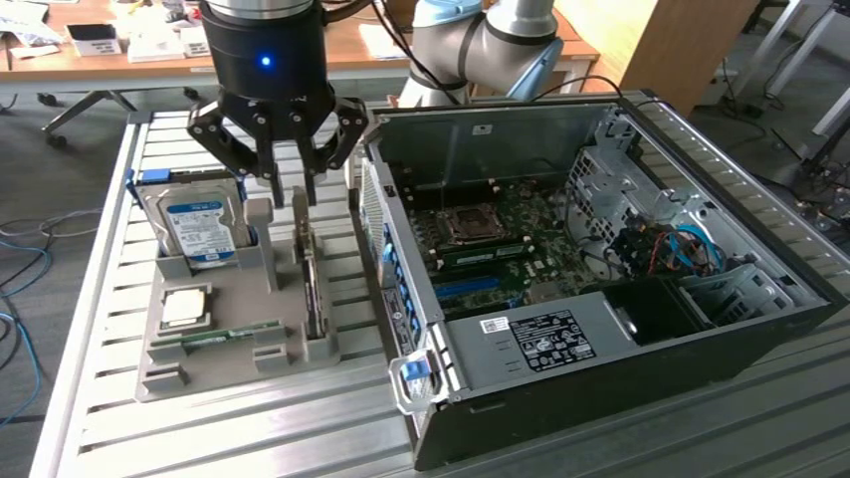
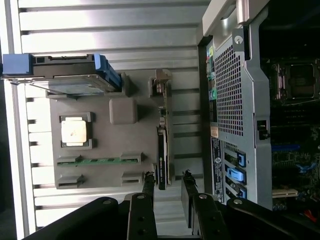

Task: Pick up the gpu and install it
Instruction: 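Pick up the gpu and move the gpu toward the slot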

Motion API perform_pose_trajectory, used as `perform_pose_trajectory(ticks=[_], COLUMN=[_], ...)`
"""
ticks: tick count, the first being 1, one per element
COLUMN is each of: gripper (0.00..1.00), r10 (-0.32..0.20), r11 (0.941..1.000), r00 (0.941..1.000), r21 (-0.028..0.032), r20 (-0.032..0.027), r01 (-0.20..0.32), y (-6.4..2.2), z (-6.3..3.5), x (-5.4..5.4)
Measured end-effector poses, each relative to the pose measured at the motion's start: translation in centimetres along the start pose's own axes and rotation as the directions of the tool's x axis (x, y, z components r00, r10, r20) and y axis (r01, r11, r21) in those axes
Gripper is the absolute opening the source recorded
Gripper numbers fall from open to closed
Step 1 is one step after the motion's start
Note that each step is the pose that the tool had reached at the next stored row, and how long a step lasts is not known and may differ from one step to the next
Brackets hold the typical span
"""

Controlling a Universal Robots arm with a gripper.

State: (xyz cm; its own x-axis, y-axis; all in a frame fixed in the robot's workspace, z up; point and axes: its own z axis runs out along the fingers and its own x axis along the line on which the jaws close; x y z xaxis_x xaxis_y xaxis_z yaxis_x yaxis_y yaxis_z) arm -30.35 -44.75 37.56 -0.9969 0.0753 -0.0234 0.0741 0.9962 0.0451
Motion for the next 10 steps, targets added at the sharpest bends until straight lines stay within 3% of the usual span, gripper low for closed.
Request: perform_pose_trajectory(ticks=[10], gripper=[0.36], r10=[0.000], r11=[1.0000], r00=[1.0000], r21=[-0.0001], r20=[0.0002], r01=[0.000], y=[0.00], z=[0.12], x=[0.00])
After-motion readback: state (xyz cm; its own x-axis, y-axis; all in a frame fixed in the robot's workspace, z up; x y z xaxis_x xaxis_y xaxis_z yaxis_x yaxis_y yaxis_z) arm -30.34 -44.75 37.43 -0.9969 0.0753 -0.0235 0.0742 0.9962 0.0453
